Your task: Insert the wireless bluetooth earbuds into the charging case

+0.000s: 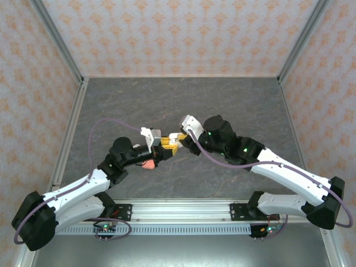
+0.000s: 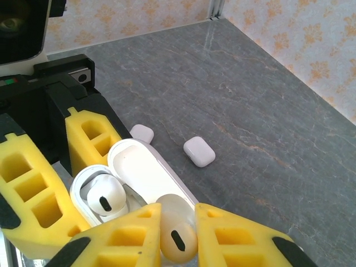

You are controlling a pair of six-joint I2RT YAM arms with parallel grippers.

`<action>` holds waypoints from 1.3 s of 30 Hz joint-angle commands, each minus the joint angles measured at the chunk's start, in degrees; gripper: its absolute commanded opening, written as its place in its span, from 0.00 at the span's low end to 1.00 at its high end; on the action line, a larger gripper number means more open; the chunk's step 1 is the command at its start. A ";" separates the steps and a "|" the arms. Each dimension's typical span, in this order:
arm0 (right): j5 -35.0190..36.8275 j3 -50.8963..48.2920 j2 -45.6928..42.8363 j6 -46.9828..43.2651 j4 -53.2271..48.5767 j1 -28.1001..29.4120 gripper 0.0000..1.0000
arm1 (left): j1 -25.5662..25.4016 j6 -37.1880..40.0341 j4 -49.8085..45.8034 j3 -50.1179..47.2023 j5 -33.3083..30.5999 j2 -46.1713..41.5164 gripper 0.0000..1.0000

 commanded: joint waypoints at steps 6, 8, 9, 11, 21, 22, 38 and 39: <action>-3.33 -1.47 -1.84 1.37 -0.08 0.43 0.18 | -0.25 0.39 3.29 2.01 0.43 0.03 0.00; -3.46 -1.82 -2.24 1.43 0.04 0.38 0.19 | -0.25 0.35 3.35 2.07 0.46 0.04 0.00; -3.46 -1.88 -2.37 1.46 0.21 0.37 0.19 | -0.25 0.43 3.42 2.07 0.51 0.14 0.00; -3.59 -1.79 -2.33 1.72 -0.03 0.31 0.20 | -0.25 0.37 3.42 2.07 0.54 0.10 0.00; -5.37 -0.48 -0.58 1.90 -0.58 -0.42 0.21 | -0.34 0.23 3.78 2.16 1.56 0.39 0.00; -5.60 -0.35 -0.32 1.89 -0.66 -0.56 0.21 | -0.34 0.36 3.78 2.16 1.73 0.39 0.00; -15.17 0.31 0.87 3.85 -0.30 -5.71 0.18 | -0.91 1.09 3.42 2.32 2.53 0.47 0.00; -15.70 0.27 0.95 4.08 -0.15 -5.96 0.18 | -0.87 1.08 3.42 2.26 2.53 0.48 0.00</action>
